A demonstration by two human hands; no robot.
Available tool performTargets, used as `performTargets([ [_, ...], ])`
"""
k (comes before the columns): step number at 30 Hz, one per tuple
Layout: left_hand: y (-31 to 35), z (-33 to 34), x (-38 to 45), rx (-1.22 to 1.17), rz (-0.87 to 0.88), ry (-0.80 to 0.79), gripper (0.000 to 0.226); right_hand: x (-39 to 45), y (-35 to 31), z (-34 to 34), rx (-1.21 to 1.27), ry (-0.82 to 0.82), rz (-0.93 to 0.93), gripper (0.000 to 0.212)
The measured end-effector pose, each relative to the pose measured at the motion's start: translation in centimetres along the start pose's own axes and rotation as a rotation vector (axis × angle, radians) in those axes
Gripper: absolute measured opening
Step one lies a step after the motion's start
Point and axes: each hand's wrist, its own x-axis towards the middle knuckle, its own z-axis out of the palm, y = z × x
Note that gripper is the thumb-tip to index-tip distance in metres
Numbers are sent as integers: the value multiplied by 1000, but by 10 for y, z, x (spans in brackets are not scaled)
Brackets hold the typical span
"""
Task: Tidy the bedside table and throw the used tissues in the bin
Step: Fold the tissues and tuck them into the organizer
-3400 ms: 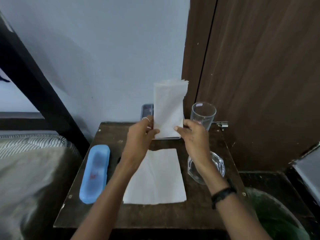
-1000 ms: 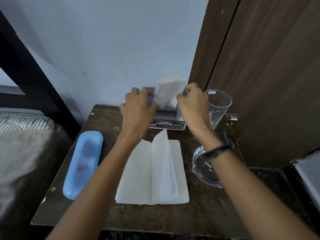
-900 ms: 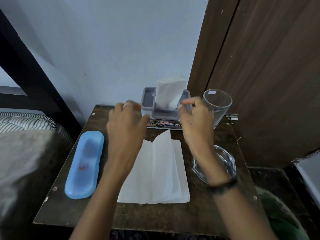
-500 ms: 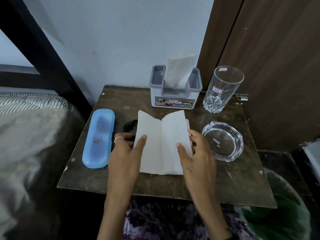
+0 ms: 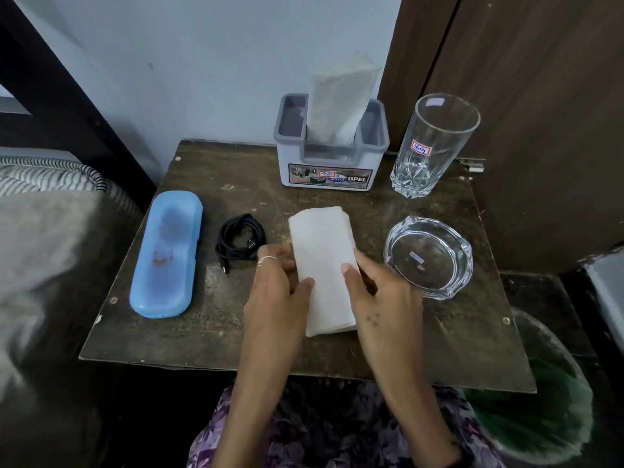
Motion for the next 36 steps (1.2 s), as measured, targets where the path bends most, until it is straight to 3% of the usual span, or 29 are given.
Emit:
performTargets([
  [5,-2,-2,8,-195,-170,-78,36,3,4,-3,64,-51,-31,38],
  [8,2,-11,8,-212,-41,-62,21,5,6,-9,231,-50,-17,51],
  [11,11,-23,5,-268,149,-14,24,8,8,-13,430,-232,17,73],
  [15,13,-27,1,-150,252,62,21,7,11,-7,284,-222,-67,44],
  [18,2,-24,5,38,207,15,19,7,10,-3,68,-204,-142,26],
  [24,0,-25,10,209,187,-34,22,6,1,-6,-81,-88,-224,18],
  [32,76,-37,47,341,482,73,27,72,-56,-42,-5,51,-383,24],
  [36,100,-36,93,337,571,131,23,127,-74,-46,-93,99,-434,20],
])
